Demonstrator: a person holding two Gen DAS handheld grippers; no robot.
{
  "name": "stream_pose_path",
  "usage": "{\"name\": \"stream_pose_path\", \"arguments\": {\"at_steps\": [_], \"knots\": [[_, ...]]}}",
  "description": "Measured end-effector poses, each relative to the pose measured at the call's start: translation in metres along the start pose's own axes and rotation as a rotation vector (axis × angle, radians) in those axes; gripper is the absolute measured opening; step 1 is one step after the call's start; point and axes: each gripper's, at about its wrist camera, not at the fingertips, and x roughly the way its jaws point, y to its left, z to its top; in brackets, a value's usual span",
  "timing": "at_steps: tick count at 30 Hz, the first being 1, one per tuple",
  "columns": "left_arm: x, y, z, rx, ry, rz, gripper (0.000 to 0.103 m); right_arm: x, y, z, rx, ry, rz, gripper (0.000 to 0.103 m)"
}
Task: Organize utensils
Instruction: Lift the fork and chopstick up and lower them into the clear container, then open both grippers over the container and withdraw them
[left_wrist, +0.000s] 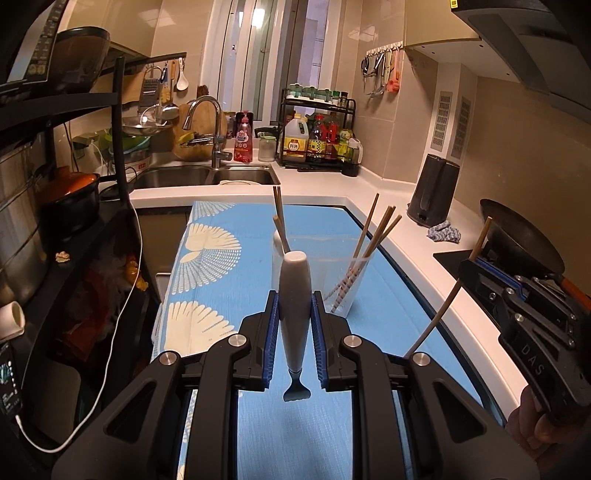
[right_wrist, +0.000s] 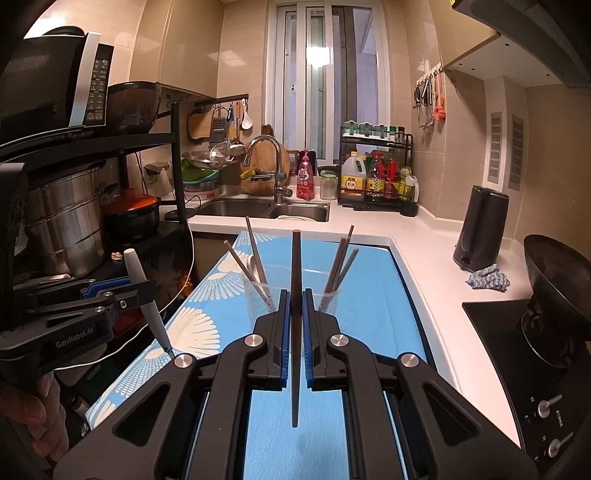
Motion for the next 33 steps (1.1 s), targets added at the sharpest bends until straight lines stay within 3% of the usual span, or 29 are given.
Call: {"name": "stream_pose_path", "arguments": {"at_steps": [13, 23, 28, 33], "knots": [[0.022, 0.025, 0.056, -0.061, 0.013, -0.047, 0.017, 0.02, -0.004, 0.061, 0.008, -0.051, 0.056, 0.006], [0.043, 0.011, 0.12, -0.058, -0.062, -0.127, 0.017, 0.046, -0.018, 0.123, 0.026, -0.149, 0.05, 0.006], [0.076, -0.005, 0.136, -0.028, -0.086, -0.124, 0.017, 0.075, -0.025, 0.126, 0.031, -0.164, 0.017, 0.006], [0.125, -0.012, 0.124, 0.014, -0.03, -0.093, 0.017, 0.116, -0.026, 0.107, 0.011, -0.122, 0.001, 0.006]]}}
